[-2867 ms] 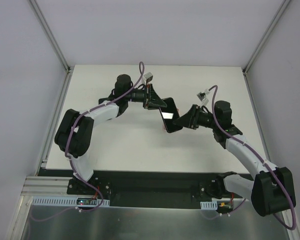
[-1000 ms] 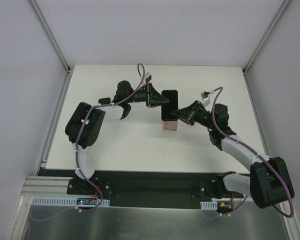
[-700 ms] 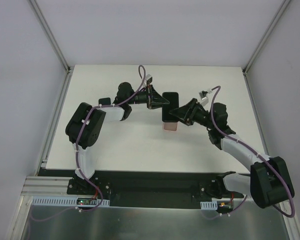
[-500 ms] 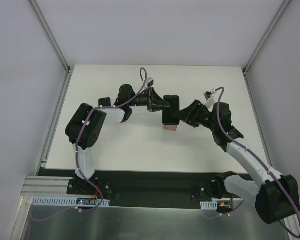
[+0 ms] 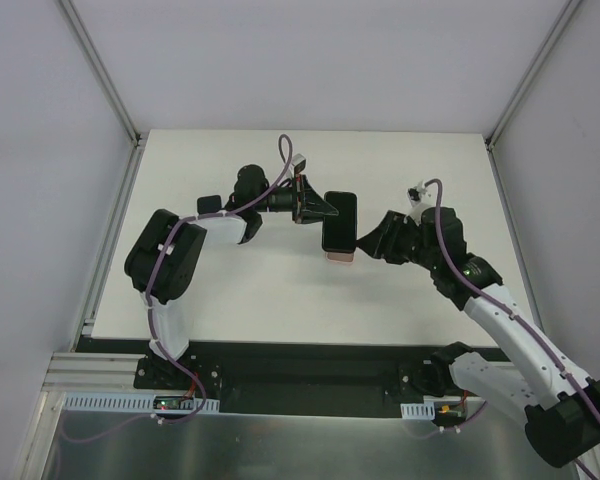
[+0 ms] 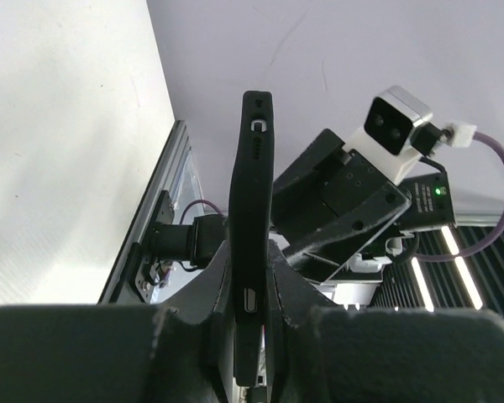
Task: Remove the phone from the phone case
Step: Remove the phone case from the phone.
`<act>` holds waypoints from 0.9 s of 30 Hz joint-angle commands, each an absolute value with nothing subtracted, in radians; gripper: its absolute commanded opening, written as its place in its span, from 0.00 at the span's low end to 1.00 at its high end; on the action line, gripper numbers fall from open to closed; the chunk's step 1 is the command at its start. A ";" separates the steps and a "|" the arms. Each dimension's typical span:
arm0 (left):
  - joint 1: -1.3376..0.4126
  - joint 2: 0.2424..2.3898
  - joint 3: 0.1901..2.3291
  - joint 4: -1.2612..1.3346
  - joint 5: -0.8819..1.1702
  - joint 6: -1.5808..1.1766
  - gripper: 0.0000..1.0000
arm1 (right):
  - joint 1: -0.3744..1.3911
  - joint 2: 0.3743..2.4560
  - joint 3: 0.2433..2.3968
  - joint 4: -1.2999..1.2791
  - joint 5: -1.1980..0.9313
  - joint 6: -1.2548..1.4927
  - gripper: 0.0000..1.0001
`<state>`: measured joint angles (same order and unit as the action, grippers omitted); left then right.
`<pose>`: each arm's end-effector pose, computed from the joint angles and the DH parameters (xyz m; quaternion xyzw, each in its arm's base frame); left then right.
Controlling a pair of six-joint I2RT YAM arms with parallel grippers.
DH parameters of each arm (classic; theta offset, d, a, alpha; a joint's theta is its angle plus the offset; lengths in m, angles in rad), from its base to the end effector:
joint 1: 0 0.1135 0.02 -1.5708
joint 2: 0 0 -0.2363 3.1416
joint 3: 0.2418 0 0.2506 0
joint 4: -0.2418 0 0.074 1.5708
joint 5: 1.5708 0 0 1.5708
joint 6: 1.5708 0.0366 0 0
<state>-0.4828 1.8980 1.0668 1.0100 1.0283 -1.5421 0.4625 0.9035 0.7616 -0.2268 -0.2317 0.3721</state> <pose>0.3359 -0.2115 0.2145 0.0437 0.6724 -0.7338 0.0866 0.1979 0.1081 0.2846 -0.1023 0.8154 0.3148 0.4749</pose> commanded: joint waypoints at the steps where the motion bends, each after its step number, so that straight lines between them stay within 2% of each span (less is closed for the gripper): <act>1: -0.480 1.809 1.086 1.049 1.015 -1.526 0.00 | 0.512 0.922 0.822 -0.308 -0.169 0.314 0.50; 10: -0.480 1.784 1.081 1.025 1.011 -1.503 0.00 | 0.525 0.942 0.848 -0.354 -0.123 0.308 0.46; 14: -0.477 1.775 1.081 1.026 1.011 -1.506 0.00 | 0.528 0.960 0.853 -0.405 -0.065 0.307 0.38; 27: -0.476 1.741 1.080 1.040 1.005 -1.519 0.00 | 0.560 1.054 0.876 -0.460 0.055 0.307 0.23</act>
<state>-0.4824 1.8675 1.0626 0.9199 0.9821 -1.4475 0.5499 1.0058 0.8604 -0.3302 -0.0551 0.3328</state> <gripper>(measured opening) 0.104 0.252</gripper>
